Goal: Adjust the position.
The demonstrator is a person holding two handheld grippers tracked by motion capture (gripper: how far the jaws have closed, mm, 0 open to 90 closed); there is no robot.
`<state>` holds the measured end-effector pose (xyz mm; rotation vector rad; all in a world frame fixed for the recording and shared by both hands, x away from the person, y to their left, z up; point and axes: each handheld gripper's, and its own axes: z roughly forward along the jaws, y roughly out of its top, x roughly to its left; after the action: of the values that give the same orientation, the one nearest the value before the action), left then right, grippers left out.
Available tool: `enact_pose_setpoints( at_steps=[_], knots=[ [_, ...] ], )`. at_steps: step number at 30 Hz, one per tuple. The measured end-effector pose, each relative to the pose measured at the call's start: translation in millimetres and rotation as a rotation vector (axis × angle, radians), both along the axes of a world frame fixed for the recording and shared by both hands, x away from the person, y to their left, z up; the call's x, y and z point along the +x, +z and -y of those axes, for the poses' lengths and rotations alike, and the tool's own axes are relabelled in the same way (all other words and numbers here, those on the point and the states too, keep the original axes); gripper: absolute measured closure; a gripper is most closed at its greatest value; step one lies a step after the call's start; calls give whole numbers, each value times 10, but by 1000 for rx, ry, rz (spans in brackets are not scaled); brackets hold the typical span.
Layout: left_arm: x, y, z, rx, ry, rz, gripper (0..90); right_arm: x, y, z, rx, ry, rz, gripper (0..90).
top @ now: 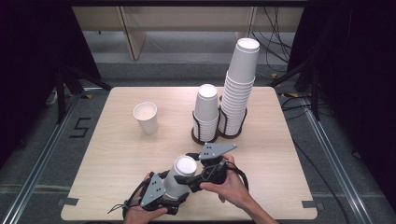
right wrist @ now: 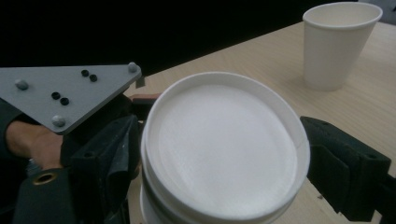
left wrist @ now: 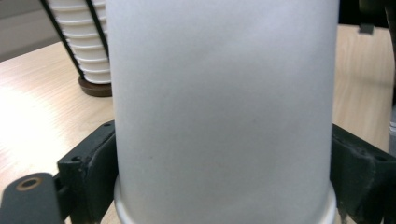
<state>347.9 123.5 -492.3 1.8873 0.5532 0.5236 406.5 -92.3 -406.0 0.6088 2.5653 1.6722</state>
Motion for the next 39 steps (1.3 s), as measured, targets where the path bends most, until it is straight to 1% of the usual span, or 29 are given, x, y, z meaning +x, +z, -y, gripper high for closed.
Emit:
enact_pose_setpoints(
  at_steps=[1,2,3,4,6,8,9,10,11,13,14,15,17,18,19,20,21,22,23,25,27,28,29,30,31,32,34,36,39],
  knots=[
    [-5,3,4,18,-10,3,104,-3,14,19,-19,-1,-16,162],
    [-12,3,10,30,-18,5,105,4,15,31,-25,6,-13,163],
    [-18,3,19,34,-32,-3,104,1,15,42,-41,10,-25,164],
    [-18,1,21,41,-33,3,105,1,11,54,-54,20,-36,167],
    [-18,-4,30,48,-47,6,105,4,-3,65,-59,30,-42,185],
    [-28,-9,37,57,-47,2,105,-3,-16,76,-69,42,-68,213],
    [-26,-12,38,55,-47,2,105,-1,-19,79,-70,46,-61,217],
    [-19,-6,26,64,-51,-3,103,-2,-22,78,-67,47,-63,221],
    [-17,-10,30,47,-49,-7,95,-2,-21,80,-66,44,-62,227],
    [-13,-16,28,0,-47,-6,66,-2,-4,88,-44,43,-76,239],
    [-8,-15,28,-24,-46,3,51,-10,12,97,-31,28,-97,243],
    [-9,-6,23,-38,-46,11,40,3,21,99,-10,30,-78,247],
    [-10,4,22,-88,-37,37,24,-9,60,121,30,12,-120,251],
    [-13,14,11,-91,-31,45,21,-3,74,133,51,11,-105,251],
    [-12,16,3,-100,-27,59,20,-7,88,139,74,12,-120,252],
    [-15,22,-2,-114,-20,70,19,1,102,154,78,4,-108,252],
    [-17,32,-12,-115,-12,78,17,5,103,153,101,8,-114,253],
    [-15,37,-17,-118,-8,86,10,6,108,157,102,6,-123,252],
    [-16,34,-13,-135,-3,94,4,3,107,154,123,1,-135,252],
    [-30,50,-27,-115,7,104,5,21,93,159,138,-6,-130,253],
    [-36,52,-20,-121,13,120,9,34,81,168,145,-13,-151,253],
    [-35,50,-15,-133,9,120,15,40,71,173,151,-20,-161,253],
    [-40,60,-25,-126,7,110,16,45,62,179,159,-16,-170,252],
    [-39,63,-29,-138,5,105,22,56,53,188,168,-16,-188,252],
    [-30,63,-29,-156,3,103,24,73,43,197,180,-21,-180,252],
    [-27,66,-35,-154,3,106,28,73,44,205,186,-25,-203,252],
    [-31,73,-48,-143,-3,93,38,73,38,211,190,-36,-237,250],
    [-33,74,-55,-134,-4,88,49,97,21,211,192,-22,-210,248],
    [-28,76,-70,-133,-8,85,56,117,-5,216,196,-28,-228,247]
  ],
)
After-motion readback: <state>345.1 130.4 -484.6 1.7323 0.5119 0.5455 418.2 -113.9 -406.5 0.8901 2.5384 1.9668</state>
